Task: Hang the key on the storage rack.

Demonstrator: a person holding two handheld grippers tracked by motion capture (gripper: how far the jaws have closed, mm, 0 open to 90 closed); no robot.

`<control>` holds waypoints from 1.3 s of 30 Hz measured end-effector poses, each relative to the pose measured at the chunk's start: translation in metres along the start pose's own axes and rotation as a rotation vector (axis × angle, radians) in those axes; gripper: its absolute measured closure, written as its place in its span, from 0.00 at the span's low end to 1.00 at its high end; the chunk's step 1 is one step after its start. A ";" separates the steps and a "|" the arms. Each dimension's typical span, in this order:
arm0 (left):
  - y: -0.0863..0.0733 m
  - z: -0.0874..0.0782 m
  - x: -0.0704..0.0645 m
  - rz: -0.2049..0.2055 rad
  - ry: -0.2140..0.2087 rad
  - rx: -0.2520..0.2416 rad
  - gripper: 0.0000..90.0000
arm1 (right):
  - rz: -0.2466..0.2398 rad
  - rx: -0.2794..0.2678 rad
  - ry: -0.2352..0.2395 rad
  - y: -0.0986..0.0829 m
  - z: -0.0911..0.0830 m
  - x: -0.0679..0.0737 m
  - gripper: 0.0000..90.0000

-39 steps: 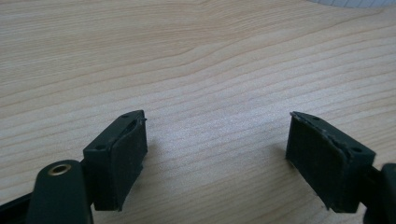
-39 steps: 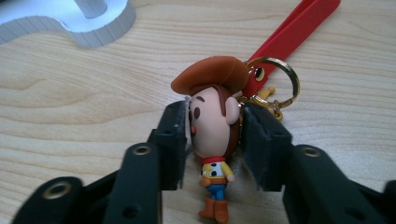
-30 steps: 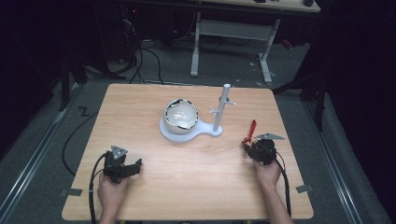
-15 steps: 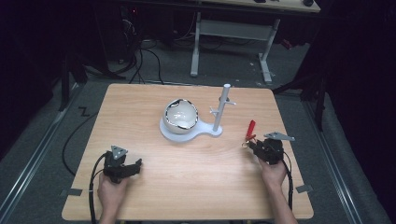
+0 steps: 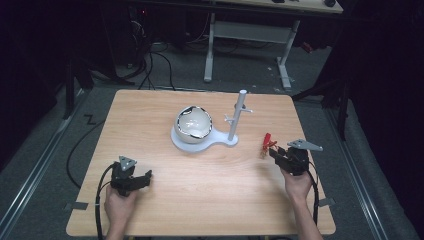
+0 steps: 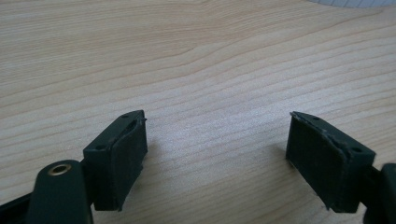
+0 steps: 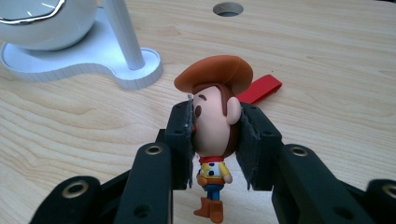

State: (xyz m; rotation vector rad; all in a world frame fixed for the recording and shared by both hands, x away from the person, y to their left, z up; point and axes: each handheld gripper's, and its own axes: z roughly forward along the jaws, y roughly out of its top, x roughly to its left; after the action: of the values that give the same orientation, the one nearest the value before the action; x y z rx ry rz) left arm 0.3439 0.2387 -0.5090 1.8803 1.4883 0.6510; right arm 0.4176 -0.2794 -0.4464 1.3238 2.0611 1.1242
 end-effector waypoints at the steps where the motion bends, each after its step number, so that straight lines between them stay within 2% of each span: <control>1: 0.000 0.000 0.000 0.000 0.000 0.000 0.23 | 0.000 -0.001 0.004 0.000 -0.001 0.001 0.75; 10: 0.000 0.000 0.000 0.002 0.000 0.001 0.23 | 0.004 -0.032 0.025 0.003 -0.005 0.004 0.75; 19: 0.000 0.000 0.000 -0.001 -0.001 -0.001 0.23 | -0.048 -0.079 0.045 0.020 -0.022 0.014 0.75; 26: 0.000 0.000 0.000 0.000 -0.003 0.000 0.23 | -0.069 -0.109 0.064 0.030 -0.030 0.023 0.75; 39: 0.000 0.000 0.000 0.000 -0.003 -0.001 0.23 | -0.111 -0.116 0.095 0.039 -0.036 0.035 0.75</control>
State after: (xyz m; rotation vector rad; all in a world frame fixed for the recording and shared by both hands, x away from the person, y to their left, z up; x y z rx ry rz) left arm 0.3441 0.2389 -0.5092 1.8790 1.4858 0.6483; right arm 0.3968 -0.2543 -0.3922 1.1063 2.0740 1.2586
